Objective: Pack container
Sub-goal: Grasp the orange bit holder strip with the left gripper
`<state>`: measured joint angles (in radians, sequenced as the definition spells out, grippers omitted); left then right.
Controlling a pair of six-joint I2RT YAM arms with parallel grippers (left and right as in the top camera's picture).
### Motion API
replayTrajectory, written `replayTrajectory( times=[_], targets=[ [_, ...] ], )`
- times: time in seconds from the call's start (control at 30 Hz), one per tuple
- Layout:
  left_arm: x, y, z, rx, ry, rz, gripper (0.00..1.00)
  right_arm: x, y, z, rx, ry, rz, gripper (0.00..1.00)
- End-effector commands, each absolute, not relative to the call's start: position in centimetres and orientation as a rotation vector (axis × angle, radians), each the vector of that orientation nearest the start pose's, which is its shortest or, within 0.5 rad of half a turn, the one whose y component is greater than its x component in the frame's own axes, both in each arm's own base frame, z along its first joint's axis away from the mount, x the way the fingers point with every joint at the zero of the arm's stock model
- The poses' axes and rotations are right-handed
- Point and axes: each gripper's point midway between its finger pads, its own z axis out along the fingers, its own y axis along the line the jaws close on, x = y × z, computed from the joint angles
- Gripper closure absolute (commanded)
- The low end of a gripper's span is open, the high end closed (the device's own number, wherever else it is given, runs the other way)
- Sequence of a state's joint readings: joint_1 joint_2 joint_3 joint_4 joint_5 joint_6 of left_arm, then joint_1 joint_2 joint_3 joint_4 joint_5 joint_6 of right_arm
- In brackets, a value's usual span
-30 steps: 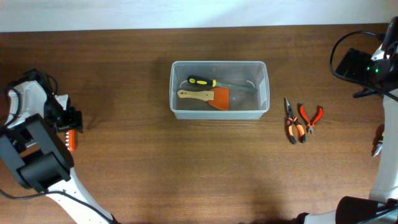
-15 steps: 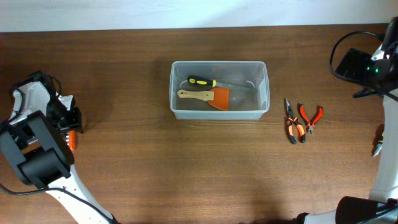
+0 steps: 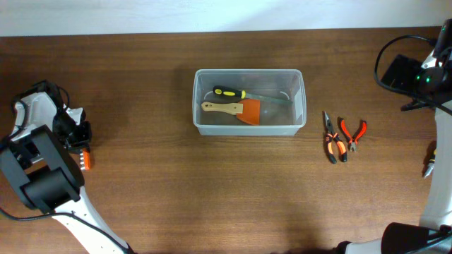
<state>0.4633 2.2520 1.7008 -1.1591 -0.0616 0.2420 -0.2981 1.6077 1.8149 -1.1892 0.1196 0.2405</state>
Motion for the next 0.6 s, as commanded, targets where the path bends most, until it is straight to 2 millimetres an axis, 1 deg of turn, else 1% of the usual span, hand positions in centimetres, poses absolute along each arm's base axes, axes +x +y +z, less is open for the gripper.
replayTrajectory(
  times=[0.0, 0.13, 0.27, 0.33, 0.43, 0.5, 0.57],
  targets=[
    [34.9, 16.8, -0.9, -0.347, 3.304, -0.117, 0.98, 36.9, -14.0, 28.3, 0.748, 2.436, -0.192, 0.01],
    [37.3, 15.0, 2.3, -0.287, 3.256, -0.191, 0.98, 36.9, -13.9, 28.3, 0.748, 2.436, -0.192, 0.01],
    [40.6, 13.1, 6.8, -0.162, 3.187, -0.138, 0.98, 36.9, -13.9, 28.3, 0.748, 2.436, -0.192, 0.01],
    [42.5, 11.5, 9.6, -0.042, 3.128, -0.106, 0.98, 36.9, -13.9, 28.3, 0.748, 2.436, -0.192, 0.01],
    [45.2, 7.9, 14.1, 0.169, 3.018, -0.061, 0.98, 36.9, -14.0, 28.3, 0.748, 2.436, -0.192, 0.01],
    [47.0, 4.4, 17.3, 0.332, 2.911, -0.031, 0.98, 36.9, -13.9, 28.3, 0.748, 2.436, -0.192, 0.01],
    [47.9, 0.8, 19.8, 0.489, 2.819, -0.015, 0.98, 36.9, -14.0, 28.3, 0.748, 2.436, -0.192, 0.01]
  ],
)
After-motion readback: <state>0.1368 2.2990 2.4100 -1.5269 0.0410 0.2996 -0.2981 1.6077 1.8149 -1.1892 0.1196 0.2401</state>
